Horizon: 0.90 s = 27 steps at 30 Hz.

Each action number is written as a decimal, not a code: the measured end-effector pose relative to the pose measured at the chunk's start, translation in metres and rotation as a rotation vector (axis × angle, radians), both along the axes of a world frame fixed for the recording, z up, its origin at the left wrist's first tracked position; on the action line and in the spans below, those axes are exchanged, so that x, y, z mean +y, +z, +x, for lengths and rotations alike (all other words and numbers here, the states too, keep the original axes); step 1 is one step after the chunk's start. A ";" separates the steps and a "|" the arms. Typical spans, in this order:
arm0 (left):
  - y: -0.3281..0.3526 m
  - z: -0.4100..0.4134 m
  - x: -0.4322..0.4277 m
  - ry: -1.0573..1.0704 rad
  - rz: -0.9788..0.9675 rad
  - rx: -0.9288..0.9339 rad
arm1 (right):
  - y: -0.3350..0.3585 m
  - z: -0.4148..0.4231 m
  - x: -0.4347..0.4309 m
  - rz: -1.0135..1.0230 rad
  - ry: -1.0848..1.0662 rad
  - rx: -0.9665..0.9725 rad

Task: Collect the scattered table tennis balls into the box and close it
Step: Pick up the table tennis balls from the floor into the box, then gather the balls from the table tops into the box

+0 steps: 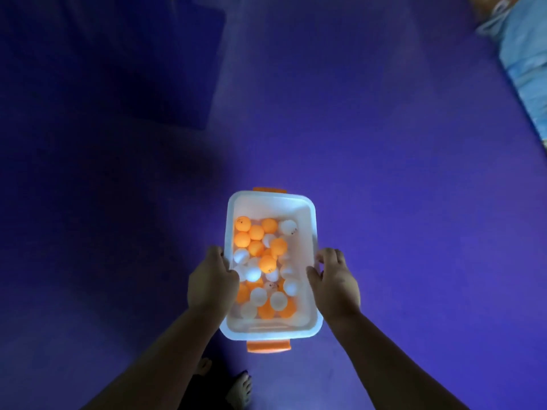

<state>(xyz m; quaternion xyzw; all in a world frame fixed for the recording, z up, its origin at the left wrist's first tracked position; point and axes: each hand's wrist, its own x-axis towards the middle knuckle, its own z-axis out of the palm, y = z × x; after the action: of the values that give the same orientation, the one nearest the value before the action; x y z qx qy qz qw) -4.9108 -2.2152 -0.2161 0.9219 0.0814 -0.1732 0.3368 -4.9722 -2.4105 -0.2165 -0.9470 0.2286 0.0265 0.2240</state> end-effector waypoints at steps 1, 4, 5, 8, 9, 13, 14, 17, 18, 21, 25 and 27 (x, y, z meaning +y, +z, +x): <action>0.014 0.000 0.002 0.001 -0.007 -0.003 | 0.015 0.001 0.000 -0.009 0.024 0.022; 0.050 0.007 0.012 -0.012 -0.005 -0.025 | 0.052 0.012 0.003 -0.033 0.095 0.039; 0.059 0.011 0.017 -0.025 0.003 -0.037 | 0.062 0.017 0.006 -0.030 0.109 0.031; 0.081 0.028 0.034 -0.057 0.003 -0.069 | 0.084 0.039 0.018 -0.010 0.129 0.009; 0.086 0.035 0.040 -0.056 0.001 -0.077 | 0.088 0.047 0.023 0.004 0.133 0.001; 0.103 0.064 0.069 0.005 -0.019 -0.078 | 0.100 0.089 0.050 0.069 0.143 -0.002; 0.106 0.072 0.077 0.027 -0.026 -0.068 | 0.103 0.102 0.057 0.083 0.147 0.005; 0.115 0.105 0.101 0.080 -0.039 -0.037 | 0.109 0.148 0.081 0.117 0.149 0.004; 0.117 0.119 0.110 0.086 -0.048 -0.037 | 0.112 0.165 0.089 0.129 0.148 -0.005; 0.124 0.167 0.135 0.101 -0.061 -0.034 | 0.121 0.220 0.114 0.170 0.135 -0.017; 0.142 0.232 0.167 0.124 -0.092 -0.041 | 0.134 0.289 0.144 0.188 0.135 -0.048; 0.149 0.262 0.179 0.138 -0.101 -0.053 | 0.141 0.319 0.156 0.192 0.137 -0.063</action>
<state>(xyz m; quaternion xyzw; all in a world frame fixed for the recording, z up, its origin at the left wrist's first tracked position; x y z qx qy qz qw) -4.6484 -2.0357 -0.0666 0.9002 0.1267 -0.1288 0.3961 -4.6529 -2.2543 -0.0754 -0.9351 0.1525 0.0338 0.3181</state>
